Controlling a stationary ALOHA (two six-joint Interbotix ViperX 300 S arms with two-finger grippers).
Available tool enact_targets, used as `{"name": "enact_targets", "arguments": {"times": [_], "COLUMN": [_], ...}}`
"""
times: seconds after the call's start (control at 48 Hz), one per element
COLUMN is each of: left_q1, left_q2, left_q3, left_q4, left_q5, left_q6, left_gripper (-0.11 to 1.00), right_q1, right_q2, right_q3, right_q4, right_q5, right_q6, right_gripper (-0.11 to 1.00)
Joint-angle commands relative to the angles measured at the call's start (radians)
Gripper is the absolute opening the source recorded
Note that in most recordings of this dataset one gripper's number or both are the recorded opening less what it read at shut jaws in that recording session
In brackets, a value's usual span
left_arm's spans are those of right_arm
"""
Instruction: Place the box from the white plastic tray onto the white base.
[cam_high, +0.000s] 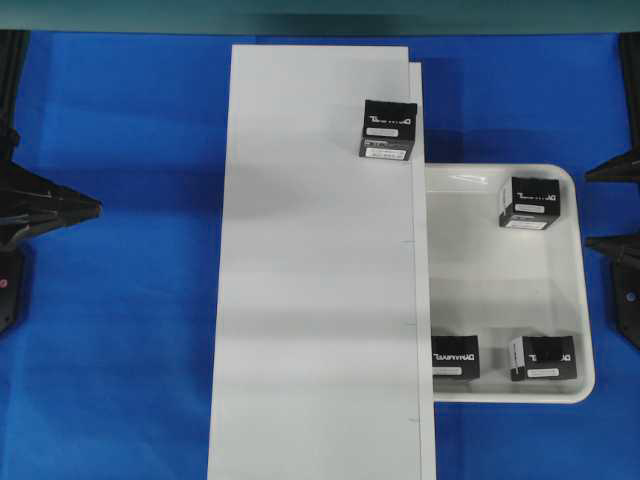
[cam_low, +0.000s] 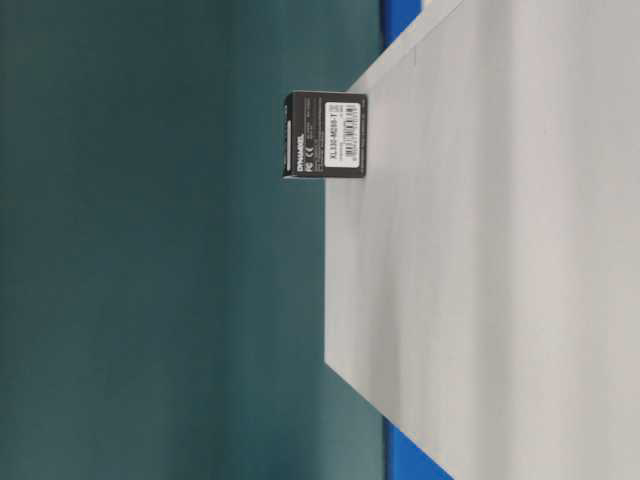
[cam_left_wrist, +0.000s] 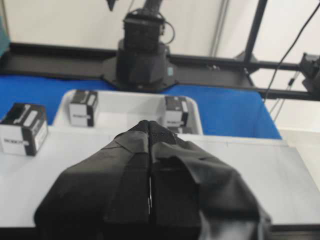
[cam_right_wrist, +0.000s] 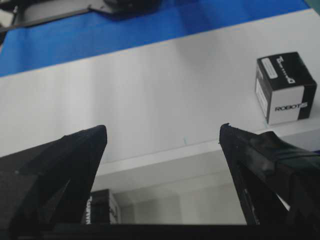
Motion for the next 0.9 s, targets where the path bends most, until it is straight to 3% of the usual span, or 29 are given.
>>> {"name": "enact_targets", "arguments": {"times": [0.0,0.875], "left_q1": [-0.006,-0.034], "left_q2": [0.005,-0.025], "left_q3": [-0.009,-0.002], "left_q4": [0.003,0.002], "left_q5": [-0.006,0.029], "left_q6": [-0.002,-0.005], "left_gripper": [-0.07,-0.07], "right_q1": [-0.002,0.0], "right_q2": [0.003,0.003], "right_q3": [-0.003,0.026], "right_q4": [-0.002,-0.002], "right_q5": [-0.003,-0.008], "right_q6": [-0.003,-0.003], "right_gripper": [0.98,0.98]}}
